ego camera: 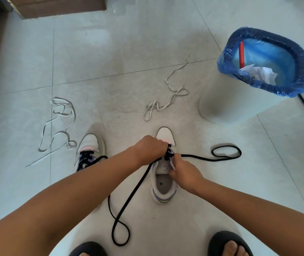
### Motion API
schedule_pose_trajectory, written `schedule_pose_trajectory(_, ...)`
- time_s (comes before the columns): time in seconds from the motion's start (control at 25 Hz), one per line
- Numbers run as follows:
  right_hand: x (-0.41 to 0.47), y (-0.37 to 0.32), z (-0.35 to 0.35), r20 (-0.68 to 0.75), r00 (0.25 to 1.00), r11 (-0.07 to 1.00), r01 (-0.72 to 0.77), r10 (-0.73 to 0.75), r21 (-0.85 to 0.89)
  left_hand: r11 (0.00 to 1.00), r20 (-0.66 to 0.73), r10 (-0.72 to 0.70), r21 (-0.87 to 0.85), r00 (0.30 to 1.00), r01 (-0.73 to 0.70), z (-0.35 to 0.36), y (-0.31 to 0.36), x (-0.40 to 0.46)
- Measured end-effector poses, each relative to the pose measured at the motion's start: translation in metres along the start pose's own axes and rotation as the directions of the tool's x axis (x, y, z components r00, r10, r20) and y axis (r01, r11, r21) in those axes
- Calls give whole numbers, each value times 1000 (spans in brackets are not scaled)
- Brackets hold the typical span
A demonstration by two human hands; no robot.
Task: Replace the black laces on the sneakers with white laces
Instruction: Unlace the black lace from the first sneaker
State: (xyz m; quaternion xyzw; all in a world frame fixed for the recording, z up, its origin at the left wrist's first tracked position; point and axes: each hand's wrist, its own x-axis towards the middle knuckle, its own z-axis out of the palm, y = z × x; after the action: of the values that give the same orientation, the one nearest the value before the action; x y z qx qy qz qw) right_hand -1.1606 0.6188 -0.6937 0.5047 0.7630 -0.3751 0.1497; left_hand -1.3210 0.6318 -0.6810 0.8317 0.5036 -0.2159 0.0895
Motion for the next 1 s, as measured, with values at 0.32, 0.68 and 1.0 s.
schedule_pose_trajectory(0.32,14,-7,-1,6,1000,1000,10,-10,-3,410,425,-415,-702,804,582,4,10,0)
schedule_pose_trajectory(0.68,17,-8,-9,8,1000,999,10,-10,-38,844,130,-403,-331,906,422,11,-3,-5)
schedule_pose_trajectory(1.0,24,-25,-10,-10,998,988,64,-66,-139,903,-52,-406,132,913,409,5,-24,-27)
